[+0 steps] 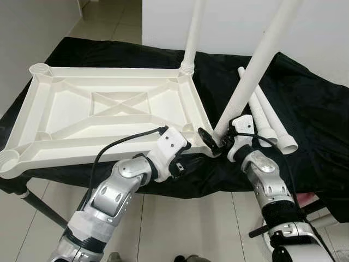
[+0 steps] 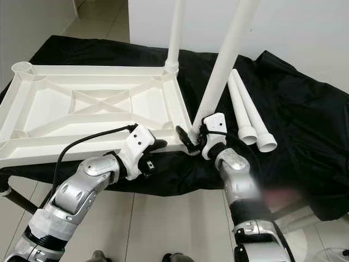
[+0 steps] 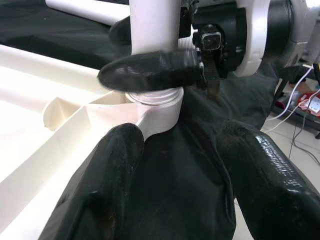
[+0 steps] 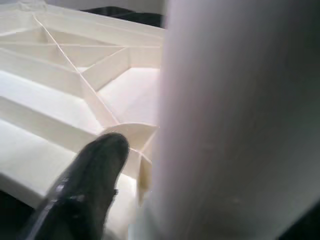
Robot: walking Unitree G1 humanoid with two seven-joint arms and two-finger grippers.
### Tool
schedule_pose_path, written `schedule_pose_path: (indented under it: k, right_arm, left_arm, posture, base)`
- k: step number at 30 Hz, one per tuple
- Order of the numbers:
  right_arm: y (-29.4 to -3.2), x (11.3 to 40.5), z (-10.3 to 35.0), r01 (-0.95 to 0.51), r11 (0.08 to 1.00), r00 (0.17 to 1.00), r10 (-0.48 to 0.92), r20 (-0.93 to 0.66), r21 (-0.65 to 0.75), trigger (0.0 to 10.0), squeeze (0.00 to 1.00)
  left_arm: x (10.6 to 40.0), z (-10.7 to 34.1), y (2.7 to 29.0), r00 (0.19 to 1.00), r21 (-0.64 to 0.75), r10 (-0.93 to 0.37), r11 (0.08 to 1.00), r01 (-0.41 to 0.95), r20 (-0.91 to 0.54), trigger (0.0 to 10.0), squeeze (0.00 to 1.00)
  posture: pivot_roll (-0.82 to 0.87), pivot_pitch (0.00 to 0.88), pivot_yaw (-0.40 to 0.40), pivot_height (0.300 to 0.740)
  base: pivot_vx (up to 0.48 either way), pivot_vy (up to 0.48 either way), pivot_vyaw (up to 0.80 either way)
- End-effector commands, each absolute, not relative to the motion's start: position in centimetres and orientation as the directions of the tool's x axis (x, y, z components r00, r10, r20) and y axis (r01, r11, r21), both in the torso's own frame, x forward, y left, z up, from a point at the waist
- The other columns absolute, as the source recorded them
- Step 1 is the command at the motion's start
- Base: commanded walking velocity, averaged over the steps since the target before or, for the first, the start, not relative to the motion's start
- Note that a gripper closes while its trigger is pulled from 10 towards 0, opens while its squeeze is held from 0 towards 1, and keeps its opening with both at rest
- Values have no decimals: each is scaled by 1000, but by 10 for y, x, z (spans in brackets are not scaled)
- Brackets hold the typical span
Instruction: Building children table
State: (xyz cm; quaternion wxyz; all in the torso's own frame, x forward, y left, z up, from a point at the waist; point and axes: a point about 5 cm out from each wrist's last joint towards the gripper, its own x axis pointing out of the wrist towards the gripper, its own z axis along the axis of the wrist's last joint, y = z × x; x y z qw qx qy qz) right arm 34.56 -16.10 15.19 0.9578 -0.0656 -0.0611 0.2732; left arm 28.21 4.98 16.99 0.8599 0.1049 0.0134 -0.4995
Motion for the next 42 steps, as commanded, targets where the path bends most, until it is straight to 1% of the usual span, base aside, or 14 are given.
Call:
schedule_pose_path:
  k: [1, 2, 3, 12, 13, 21, 23, 25, 29, 32, 35, 36, 38, 42]
  right_arm:
    - [-163, 347, 148, -529, 833, 838, 543, 59, -162, 1569, 0]
    - [-163, 347, 148, -529, 833, 838, 543, 59, -162, 1569, 0]
    - [-164, 348, 147, -528, 834, 838, 542, 57, -163, 0, 0]
    - [-164, 348, 142, -529, 837, 839, 541, 60, -142, 0, 0]
    - [-165, 347, 138, -507, 854, 854, 516, 65, -116, 10000, 0]
    - [-164, 347, 134, -472, 876, 876, 479, 64, -94, 10000, 0]
    - [-162, 348, 133, -378, 922, 922, 383, 61, -88, 10000, 0]
    - [-160, 348, 136, -316, 946, 945, 321, 68, -68, 10000, 0]
    - [-158, 348, 139, -245, 968, 966, 248, 73, -46, 10000, 0]
    - [-155, 346, 143, -112, 994, 991, 112, 74, -5, 10000, 0]
    - [-152, 345, 143, -77, 997, 994, 76, 73, 11, 10000, 0]
    - [-144, 341, 144, 12, 998, 997, -16, 71, 61, 10000, 0]
    - [-135, 338, 146, 98, 990, 992, -105, 74, 98, 10000, 0]
    - [-130, 337, 147, 142, 982, 986, -152, 73, 126, 10000, 0]
  left_arm:
    - [282, 170, 49, 526, 185, -841, 501, 846, -125, 10000, 0]
    - [282, 170, 49, 526, 185, -841, 501, 846, -125, 10000, 0]
    - [282, 170, 49, 526, 190, -841, 500, 845, -127, 10000, 0]
    - [283, 170, 50, 534, 203, -836, 504, 839, -130, 10000, 0]
    - [285, 171, 52, 545, 206, -829, 515, 832, -128, 10000, 0]
    - [285, 173, 54, 542, 179, -832, 519, 836, -119, 10000, 0]
    - [285, 173, 54, 537, 170, -835, 516, 840, -120, 10000, 0]
    - [285, 172, 54, 539, 170, -833, 517, 839, -124, 10000, 0]
    - [285, 172, 54, 541, 168, -832, 520, 838, -124, 10000, 0]
    - [285, 172, 54, 541, 164, -832, 520, 838, -124, 10000, 0]
    - [285, 172, 54, 540, 163, -832, 520, 838, -123, 10000, 0]
    - [286, 172, 54, 541, 160, -832, 521, 838, -122, 10000, 0]
    - [287, 173, 55, 542, 158, -831, 523, 838, -122, 10000, 0]
    - [289, 173, 55, 544, 158, -830, 524, 837, -122, 10000, 0]
  posture:
    - [42, 65, -114, 740]
    - [42, 65, -114, 740]
    - [42, 65, -114, 740]
    - [47, 74, -115, 740]
    - [47, 83, -109, 740]
    - [47, 87, -107, 740]
    - [41, 94, -108, 740]
    - [38, 96, -108, 740]
    - [36, 99, -110, 740]
    - [33, 100, -109, 740]
    - [33, 100, -109, 740]
    - [28, 101, -108, 740]
    - [28, 101, -108, 740]
    - [28, 101, -108, 740]
  base:
    - [0, 0, 0]
    - [0, 0, 0]
    - [0, 0, 0]
    - [0, 0, 0]
    - [0, 0, 0]
    - [0, 0, 0]
    - [0, 0, 0]
    - [0, 0, 0]
    - [0, 0, 0]
    - [0, 0, 0]
    - [0, 0, 0]
    - [0, 0, 0]
    - [0, 0, 0]
    - [0, 0, 0]
